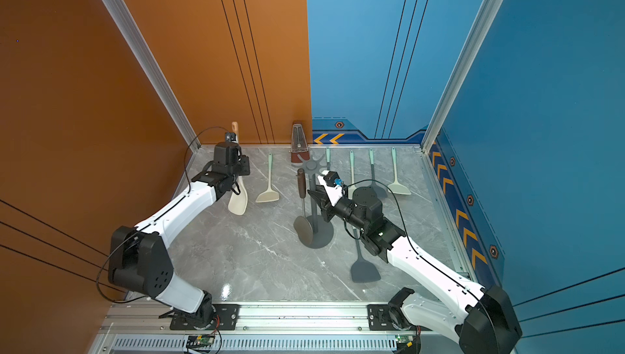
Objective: Take the spatula off the kitchen utensil rack
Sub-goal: Place the spatula at the center of the board.
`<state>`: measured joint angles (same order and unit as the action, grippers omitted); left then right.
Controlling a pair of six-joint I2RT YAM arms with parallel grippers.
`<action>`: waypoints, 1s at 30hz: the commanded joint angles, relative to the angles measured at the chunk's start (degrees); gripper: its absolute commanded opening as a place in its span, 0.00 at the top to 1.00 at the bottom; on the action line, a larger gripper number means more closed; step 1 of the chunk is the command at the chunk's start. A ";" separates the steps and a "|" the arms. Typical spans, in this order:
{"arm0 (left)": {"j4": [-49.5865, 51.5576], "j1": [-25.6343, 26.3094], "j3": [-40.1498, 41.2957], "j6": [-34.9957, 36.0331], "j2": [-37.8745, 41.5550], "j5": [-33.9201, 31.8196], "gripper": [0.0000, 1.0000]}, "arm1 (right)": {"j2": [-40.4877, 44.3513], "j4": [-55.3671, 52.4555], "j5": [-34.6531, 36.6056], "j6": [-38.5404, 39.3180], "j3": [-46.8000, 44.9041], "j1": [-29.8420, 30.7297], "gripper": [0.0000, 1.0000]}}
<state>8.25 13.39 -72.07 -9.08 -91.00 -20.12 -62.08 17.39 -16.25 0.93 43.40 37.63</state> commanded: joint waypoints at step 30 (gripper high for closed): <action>5.26 -3.37 -17.22 0.84 -18.40 1.07 1.00 | -0.98 -7.55 0.30 -1.41 -2.20 0.48 1.00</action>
<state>11.90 10.13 -86.85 -8.84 -109.51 -18.83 -61.76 17.04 -16.12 1.10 43.31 37.60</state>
